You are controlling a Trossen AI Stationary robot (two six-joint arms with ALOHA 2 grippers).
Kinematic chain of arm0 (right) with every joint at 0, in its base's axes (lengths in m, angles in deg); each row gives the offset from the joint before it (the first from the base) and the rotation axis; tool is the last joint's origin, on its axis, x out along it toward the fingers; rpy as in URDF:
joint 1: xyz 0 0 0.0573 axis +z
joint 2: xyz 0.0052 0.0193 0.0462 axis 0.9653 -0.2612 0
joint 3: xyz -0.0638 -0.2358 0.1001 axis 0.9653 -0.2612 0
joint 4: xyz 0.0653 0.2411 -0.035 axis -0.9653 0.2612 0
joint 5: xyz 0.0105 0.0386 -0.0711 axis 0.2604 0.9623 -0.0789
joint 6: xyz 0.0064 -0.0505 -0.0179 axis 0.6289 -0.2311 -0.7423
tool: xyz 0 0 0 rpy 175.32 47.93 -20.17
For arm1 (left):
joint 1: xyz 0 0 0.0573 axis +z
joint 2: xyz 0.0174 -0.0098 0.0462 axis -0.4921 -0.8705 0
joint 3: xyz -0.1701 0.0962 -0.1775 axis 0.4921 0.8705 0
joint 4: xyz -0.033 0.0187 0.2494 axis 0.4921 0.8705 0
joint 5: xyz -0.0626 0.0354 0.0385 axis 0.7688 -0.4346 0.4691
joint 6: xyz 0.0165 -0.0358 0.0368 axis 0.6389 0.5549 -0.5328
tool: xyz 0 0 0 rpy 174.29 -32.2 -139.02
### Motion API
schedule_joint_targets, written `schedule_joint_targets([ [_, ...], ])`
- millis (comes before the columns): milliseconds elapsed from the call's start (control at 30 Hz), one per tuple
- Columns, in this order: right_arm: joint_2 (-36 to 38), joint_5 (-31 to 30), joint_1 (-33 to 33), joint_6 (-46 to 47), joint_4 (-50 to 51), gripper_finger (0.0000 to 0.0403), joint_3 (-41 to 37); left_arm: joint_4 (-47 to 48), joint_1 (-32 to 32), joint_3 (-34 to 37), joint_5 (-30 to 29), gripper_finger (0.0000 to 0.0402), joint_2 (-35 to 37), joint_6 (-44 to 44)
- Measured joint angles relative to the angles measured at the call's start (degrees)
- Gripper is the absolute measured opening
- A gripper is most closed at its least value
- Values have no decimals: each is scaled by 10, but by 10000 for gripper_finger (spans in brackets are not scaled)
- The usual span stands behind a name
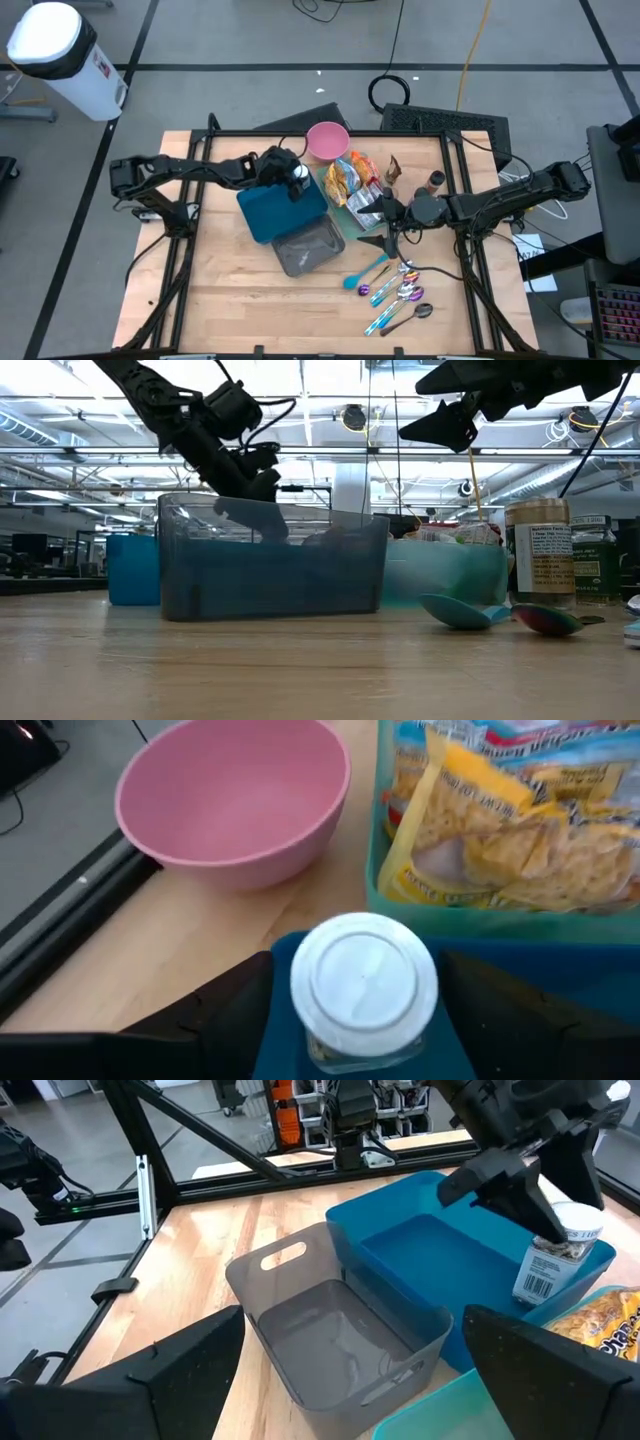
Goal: Pick & Place Food Item
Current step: Put the white seasoning bottle into the blue bin, then put the orange seasoning pack into the blue bin
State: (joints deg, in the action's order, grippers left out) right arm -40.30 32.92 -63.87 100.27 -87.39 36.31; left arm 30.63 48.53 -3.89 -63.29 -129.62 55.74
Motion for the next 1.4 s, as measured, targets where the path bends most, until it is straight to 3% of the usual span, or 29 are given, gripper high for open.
schedule_joint_targets([
  [433, 4, -10, 0, 6, 31, 365, 0, 51, -1, -1, -1, 290, 147, 6],
  [500, 11, -40, 3, 11, 44, 365, 0, 69, -5, -1, -2, 291, 169, 14],
  [667, 42, -177, 46, 49, 87, 358, 0, 107, -20, -1, -1, 286, 201, 34],
  [933, 90, -366, 124, 21, 150, 339, 0, 123, -38, -1, -1, 283, 187, 49],
  [1133, 88, -373, 125, 20, 162, 339, 0, 113, -47, -1, -1, 293, 158, 77],
  [1400, 62, -374, 98, -15, 155, 339, 0, 94, -52, -1, -1, 296, 117, 45],
])
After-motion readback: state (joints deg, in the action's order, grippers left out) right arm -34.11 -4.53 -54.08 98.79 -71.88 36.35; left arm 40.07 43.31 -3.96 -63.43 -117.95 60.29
